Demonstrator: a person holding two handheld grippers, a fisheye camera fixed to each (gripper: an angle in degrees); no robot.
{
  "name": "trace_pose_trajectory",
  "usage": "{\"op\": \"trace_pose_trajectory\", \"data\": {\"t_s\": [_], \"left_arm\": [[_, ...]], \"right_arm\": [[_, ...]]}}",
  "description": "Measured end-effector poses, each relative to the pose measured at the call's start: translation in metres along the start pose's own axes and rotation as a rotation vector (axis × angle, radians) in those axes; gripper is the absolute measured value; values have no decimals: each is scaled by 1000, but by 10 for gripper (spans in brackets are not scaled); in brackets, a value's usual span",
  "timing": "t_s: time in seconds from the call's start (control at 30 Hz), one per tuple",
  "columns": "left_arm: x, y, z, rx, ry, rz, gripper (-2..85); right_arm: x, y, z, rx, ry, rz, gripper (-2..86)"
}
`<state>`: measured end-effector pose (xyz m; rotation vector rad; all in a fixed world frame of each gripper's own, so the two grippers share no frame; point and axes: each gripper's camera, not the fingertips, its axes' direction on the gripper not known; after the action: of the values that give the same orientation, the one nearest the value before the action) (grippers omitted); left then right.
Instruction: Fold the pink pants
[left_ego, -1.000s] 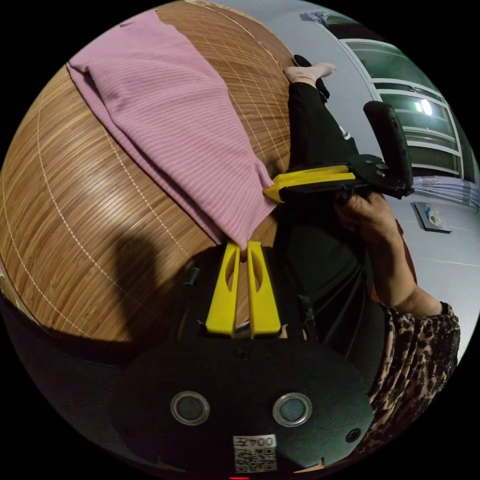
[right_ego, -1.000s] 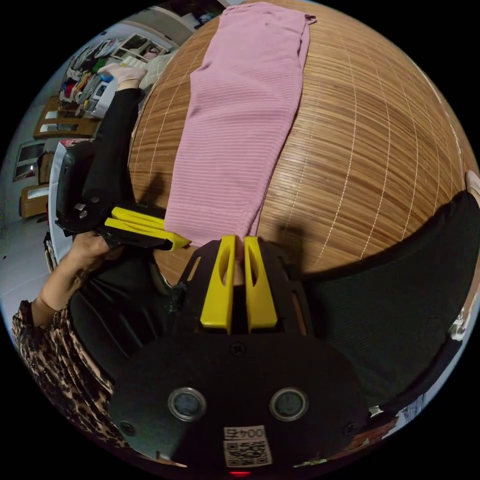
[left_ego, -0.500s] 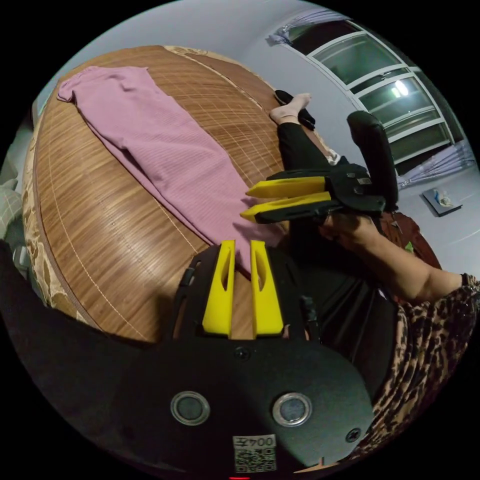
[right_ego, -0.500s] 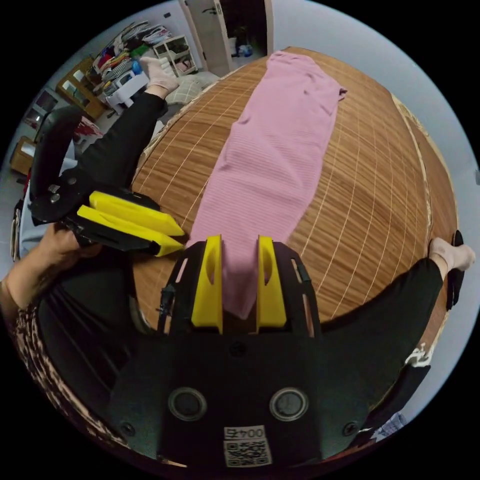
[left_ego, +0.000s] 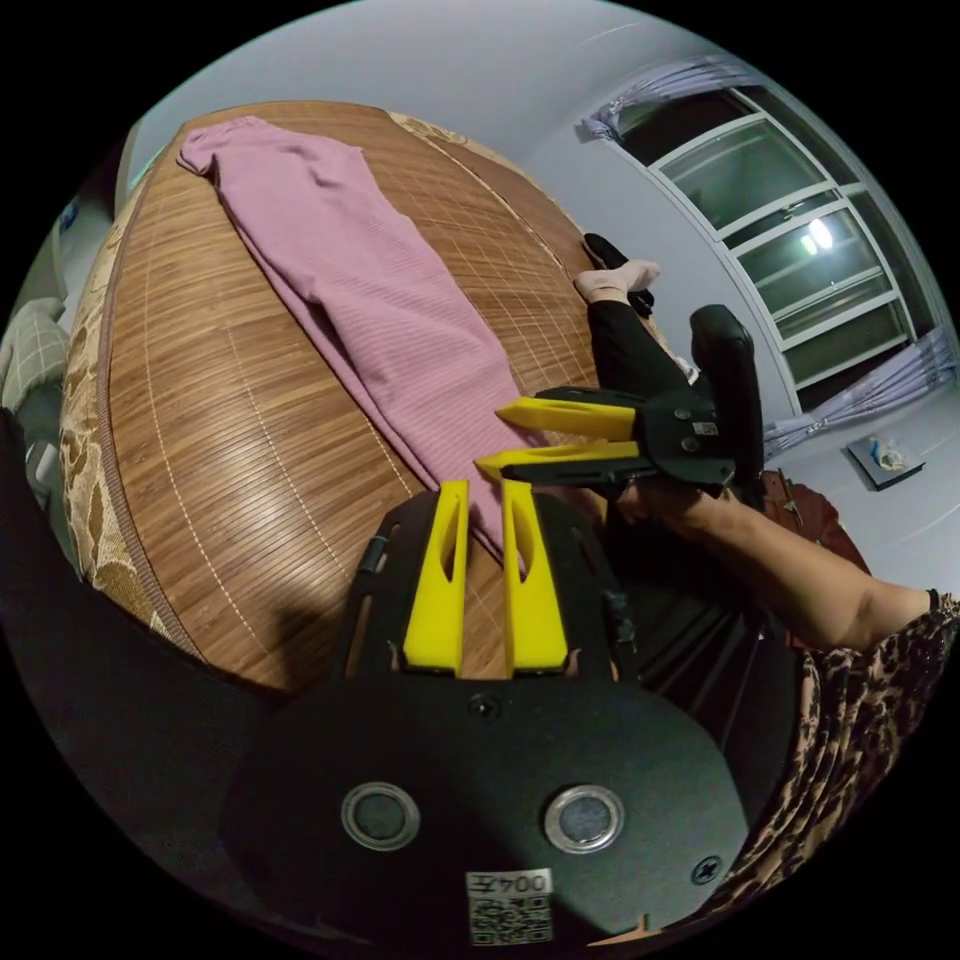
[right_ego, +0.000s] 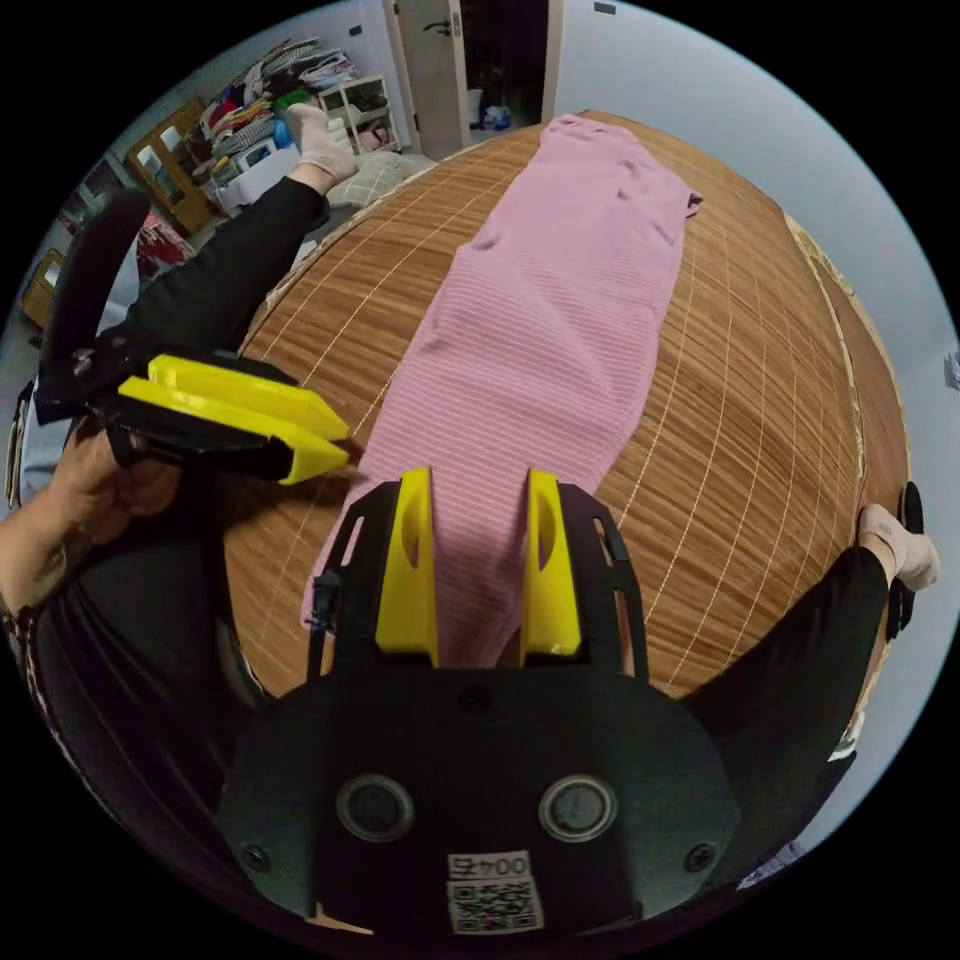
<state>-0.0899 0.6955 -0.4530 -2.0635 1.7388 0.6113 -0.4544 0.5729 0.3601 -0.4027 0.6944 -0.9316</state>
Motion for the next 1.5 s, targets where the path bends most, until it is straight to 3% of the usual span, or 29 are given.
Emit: {"op": "trace_pose_trajectory", "data": {"t_s": [0.63,0.73,0.93,1.03,1.1,1.5], "left_arm": [[2,-5,-1,5,44,-10,60],[2,-6,-6,58,44,-30,49],[16,-62,-12,163,-198,92,29],[12,-94,18,65,-315,114,23],[8,-100,40,3,-385,132,19],[20,-107,52,77,-338,174,14]], "right_arm": [[-14,63,-11,-162,4,16,142],[-7,68,-34,-30,15,36,138],[-5,56,-33,64,35,-6,135],[-11,54,0,-106,33,-62,137],[-10,63,-1,-47,47,-75,136],[39,69,-13,-26,-56,24,131]]}}
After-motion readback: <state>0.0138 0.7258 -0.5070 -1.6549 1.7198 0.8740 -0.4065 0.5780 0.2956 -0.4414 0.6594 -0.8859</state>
